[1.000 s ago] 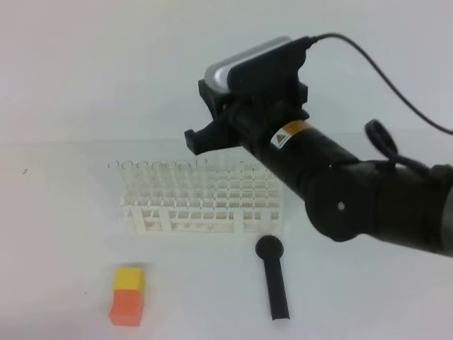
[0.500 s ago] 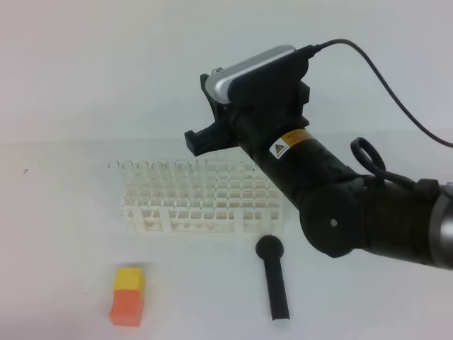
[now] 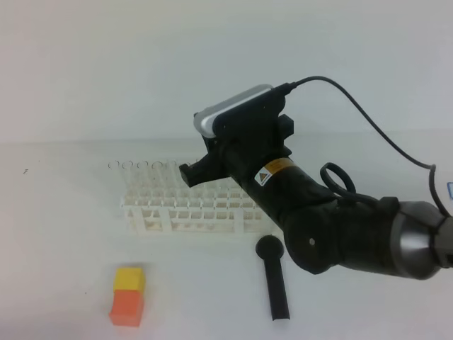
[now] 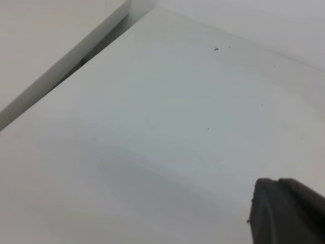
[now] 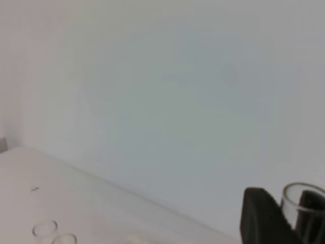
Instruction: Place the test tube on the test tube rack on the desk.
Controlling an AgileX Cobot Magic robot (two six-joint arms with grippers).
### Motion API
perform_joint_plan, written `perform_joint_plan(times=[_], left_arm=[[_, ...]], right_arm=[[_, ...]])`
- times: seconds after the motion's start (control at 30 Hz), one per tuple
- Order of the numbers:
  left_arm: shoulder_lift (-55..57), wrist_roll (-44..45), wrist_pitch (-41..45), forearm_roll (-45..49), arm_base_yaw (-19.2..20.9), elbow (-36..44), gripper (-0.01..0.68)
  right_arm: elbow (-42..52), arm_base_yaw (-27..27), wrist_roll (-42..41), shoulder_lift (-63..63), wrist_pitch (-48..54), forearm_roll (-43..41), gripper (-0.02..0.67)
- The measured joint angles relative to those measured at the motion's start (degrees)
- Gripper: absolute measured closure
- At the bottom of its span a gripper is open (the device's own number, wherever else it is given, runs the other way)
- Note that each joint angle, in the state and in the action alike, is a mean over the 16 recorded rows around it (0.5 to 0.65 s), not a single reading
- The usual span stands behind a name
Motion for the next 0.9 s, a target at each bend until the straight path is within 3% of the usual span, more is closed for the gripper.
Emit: perform_joint_plan(times=[0.9], left_arm=[[0.0, 0.24, -0.1, 0.0, 0.0, 0.0, 0.673]], right_arm=[[0.0, 0.55, 0.76, 3.92, -3.1, 1.68, 0.525]])
